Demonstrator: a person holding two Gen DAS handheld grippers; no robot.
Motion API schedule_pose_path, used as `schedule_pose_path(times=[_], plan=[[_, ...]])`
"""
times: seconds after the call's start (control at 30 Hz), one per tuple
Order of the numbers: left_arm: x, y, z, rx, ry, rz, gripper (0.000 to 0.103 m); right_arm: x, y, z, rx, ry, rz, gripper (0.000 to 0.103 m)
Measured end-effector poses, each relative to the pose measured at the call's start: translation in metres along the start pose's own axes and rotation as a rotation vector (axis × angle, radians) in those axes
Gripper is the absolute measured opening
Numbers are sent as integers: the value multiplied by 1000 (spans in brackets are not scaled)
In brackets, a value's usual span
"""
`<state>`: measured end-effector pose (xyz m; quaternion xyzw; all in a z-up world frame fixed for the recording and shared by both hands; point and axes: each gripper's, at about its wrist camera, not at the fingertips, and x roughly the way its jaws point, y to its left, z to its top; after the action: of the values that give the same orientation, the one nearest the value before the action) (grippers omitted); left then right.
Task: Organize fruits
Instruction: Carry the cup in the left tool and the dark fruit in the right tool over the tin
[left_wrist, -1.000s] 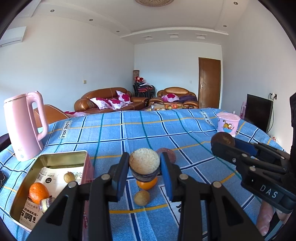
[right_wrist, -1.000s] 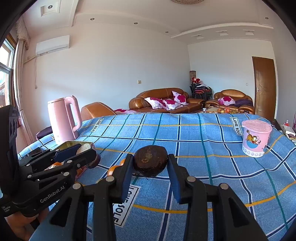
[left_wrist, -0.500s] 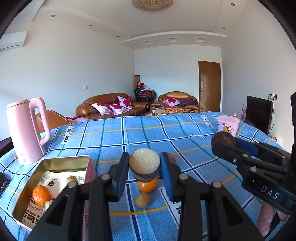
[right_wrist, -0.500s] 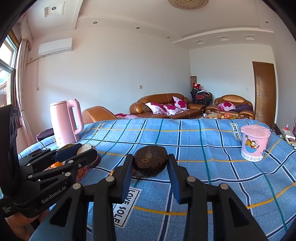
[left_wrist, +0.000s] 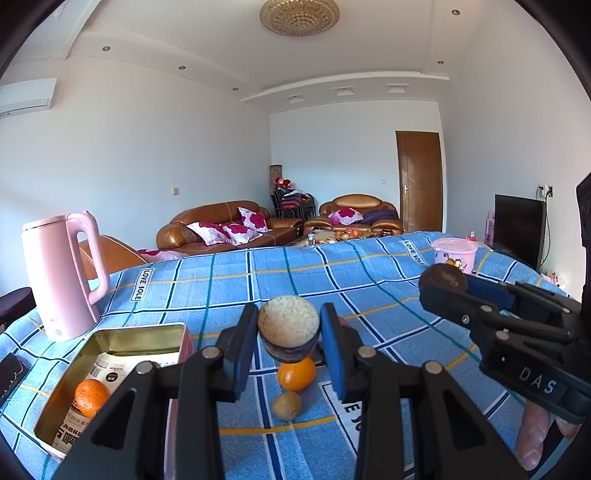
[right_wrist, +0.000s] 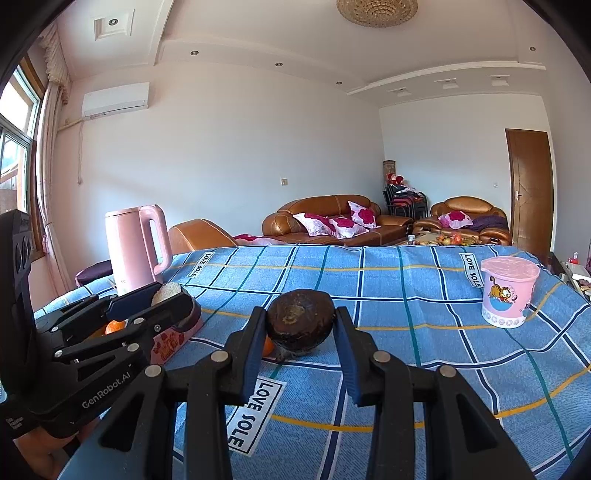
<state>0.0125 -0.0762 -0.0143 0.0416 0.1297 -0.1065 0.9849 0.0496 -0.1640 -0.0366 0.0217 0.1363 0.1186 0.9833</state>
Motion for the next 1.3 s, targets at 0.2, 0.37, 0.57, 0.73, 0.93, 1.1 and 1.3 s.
schedule_pose_path(times=[0.2, 0.37, 0.57, 0.73, 0.93, 1.1, 1.3], plan=[[-2, -1, 0, 3, -8, 2, 36, -4, 1, 0, -6, -22, 5, 39], [-4, -1, 0, 5, -17, 4, 36, -5, 4, 0, -18, -25, 1, 39], [-5, 1, 1, -5, -21, 6, 36, 0, 6, 0, -31, -6, 3, 39], [-8, 12, 2, -19, -5, 15, 36, 7, 13, 1, -48, 19, 21, 39], [-9, 38, 5, -33, 20, 84, 36, 20, 34, 9, -60, 52, 81, 39], [-9, 65, -1, -50, 59, 162, 36, 31, 60, 16, -92, 63, 137, 39], [-10, 99, -8, -82, 102, 226, 36, 46, 88, 19, -110, 84, 195, 39]])
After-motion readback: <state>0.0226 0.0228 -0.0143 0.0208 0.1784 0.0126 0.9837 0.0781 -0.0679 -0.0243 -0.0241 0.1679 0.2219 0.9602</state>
